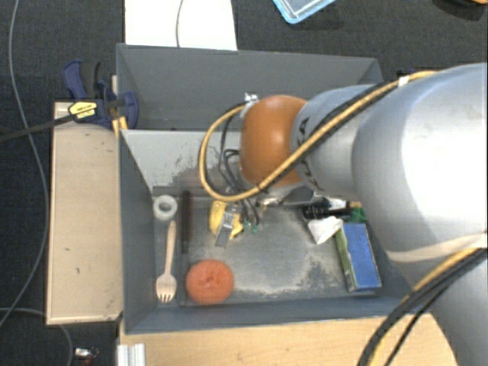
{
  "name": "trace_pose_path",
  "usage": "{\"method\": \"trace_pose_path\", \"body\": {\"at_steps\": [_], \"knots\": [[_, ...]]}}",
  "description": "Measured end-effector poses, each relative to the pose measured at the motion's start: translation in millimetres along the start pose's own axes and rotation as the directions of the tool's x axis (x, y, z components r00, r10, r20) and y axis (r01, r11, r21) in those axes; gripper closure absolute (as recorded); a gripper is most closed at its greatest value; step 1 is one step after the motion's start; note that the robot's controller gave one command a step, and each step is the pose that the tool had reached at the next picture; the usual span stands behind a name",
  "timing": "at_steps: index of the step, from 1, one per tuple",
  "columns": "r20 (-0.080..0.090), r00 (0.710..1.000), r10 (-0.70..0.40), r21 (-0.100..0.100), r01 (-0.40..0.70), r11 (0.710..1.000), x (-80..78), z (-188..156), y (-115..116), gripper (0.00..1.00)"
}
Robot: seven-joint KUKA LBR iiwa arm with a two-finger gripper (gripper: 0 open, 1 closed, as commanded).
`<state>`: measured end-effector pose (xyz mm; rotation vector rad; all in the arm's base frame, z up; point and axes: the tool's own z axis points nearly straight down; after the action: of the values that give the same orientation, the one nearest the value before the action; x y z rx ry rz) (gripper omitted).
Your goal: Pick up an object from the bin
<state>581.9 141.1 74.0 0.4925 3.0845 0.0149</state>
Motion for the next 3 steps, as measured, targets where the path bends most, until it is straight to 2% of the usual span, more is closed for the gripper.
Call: {"method": "trace_pose_path", "body": {"at_steps": [1, 2, 3], "knots": [[-0.001, 1.000, 0.000, 0.000, 0.000, 1.000, 0.2, -16.3, 0.2, 1.00], [-0.006, 1.000, -0.001, 0.004, 0.001, 1.000, 0.7, -61.5, -1.3, 1.00], [-0.001, 1.000, -0.003, 0.001, 0.003, 1.000, -1.1, -92.7, -0.2, 1.00]]}}
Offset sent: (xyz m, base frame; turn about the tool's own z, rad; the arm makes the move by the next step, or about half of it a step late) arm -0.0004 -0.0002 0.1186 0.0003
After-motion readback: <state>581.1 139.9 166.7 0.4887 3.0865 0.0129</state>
